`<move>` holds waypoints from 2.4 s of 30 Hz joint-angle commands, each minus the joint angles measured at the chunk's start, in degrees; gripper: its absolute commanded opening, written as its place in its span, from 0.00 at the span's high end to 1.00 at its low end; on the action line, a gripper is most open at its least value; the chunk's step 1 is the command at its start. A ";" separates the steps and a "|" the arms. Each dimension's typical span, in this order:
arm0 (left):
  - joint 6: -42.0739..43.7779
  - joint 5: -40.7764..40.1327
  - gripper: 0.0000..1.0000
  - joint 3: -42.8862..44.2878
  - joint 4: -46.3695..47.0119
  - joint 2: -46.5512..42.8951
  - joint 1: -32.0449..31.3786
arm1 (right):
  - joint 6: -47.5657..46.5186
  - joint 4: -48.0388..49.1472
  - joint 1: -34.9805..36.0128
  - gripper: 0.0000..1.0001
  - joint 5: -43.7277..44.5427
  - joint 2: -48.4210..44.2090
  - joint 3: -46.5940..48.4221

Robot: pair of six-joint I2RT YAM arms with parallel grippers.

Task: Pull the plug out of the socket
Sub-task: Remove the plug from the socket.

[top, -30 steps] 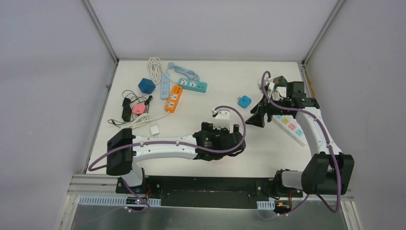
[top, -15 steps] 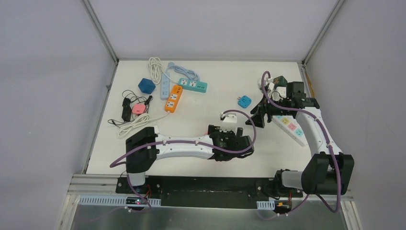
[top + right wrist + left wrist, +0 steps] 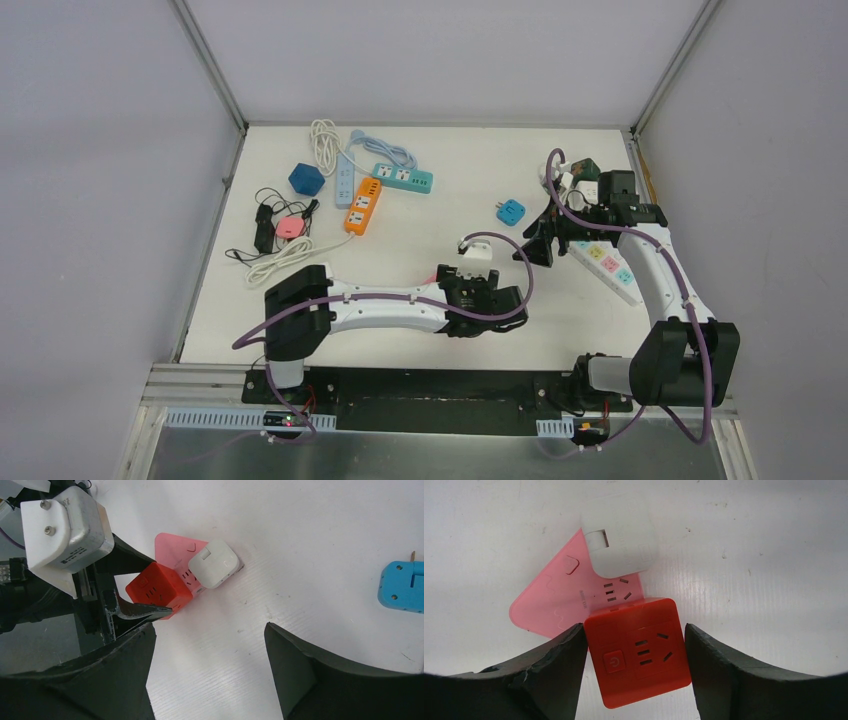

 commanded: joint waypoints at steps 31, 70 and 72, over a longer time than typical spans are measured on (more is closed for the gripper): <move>62.40 50.03 0.50 -31.38 32.84 -24.64 12.02 | -1.79 0.06 -0.29 0.17 -2.59 1.20 2.26; 57.04 71.05 1.00 -41.60 51.60 -26.93 23.76 | -48.36 12.55 20.91 0.01 12.92 -9.40 -21.85; 56.42 72.94 1.00 -41.53 52.30 -26.60 24.39 | -48.00 14.80 22.49 0.01 14.64 -9.44 -22.68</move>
